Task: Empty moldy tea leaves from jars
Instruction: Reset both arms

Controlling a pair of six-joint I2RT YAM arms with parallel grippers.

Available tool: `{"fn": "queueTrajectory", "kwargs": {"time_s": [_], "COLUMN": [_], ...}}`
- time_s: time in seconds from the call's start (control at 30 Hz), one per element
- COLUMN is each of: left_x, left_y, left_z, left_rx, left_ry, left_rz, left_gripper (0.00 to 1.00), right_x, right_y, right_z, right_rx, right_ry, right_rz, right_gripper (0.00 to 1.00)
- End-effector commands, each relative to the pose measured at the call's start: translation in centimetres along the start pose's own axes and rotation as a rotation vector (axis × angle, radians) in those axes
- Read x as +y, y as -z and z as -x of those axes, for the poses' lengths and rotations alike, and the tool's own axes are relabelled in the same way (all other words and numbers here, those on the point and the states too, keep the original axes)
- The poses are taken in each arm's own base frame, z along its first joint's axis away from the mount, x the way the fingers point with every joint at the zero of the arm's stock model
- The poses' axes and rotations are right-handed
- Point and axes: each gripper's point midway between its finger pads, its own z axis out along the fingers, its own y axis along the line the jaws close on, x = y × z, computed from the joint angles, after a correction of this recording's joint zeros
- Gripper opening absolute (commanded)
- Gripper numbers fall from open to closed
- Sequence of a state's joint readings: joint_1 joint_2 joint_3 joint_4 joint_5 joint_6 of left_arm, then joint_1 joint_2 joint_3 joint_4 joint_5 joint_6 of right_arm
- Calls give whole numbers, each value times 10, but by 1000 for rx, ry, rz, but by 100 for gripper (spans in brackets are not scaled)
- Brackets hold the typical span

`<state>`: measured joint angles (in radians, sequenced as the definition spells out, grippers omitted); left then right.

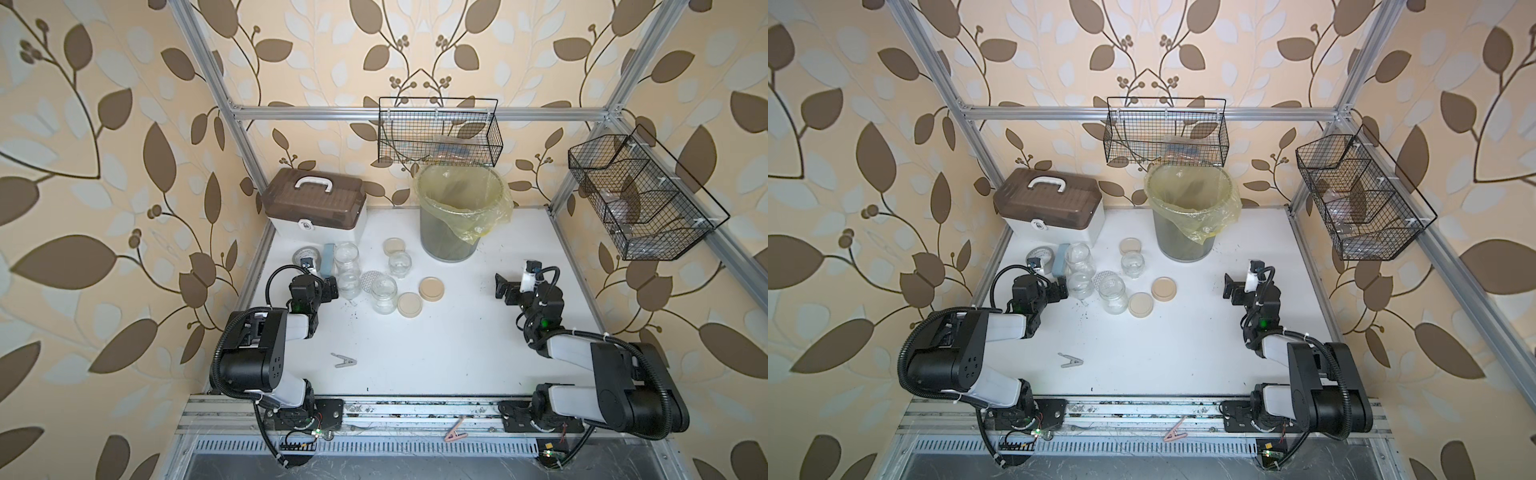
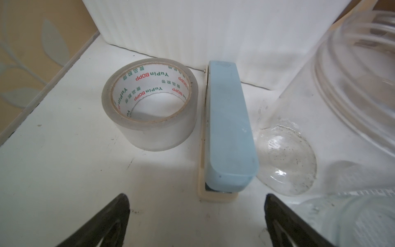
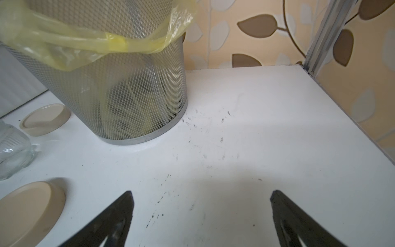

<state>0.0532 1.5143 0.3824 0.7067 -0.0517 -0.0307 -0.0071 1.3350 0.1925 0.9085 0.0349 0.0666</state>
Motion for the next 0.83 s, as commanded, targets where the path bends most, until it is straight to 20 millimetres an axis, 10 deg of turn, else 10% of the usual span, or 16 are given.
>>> {"fn": "queueTrajectory", "kwargs": {"time_s": [0.0, 0.8], "left_x": [-4, -4], "left_y": [-1, -1], "left_z": [17, 16], "left_rx": [-42, -42], "left_ry": [8, 8], "left_rz": [-19, -20], "left_gripper": [99, 99], "right_x": [-26, -14], "right_y": [10, 6], "right_z": [18, 17], "right_rx": [-114, -95], "right_ry": [-15, 36], "right_rz": [-180, -148], "right_gripper": [100, 100]}}
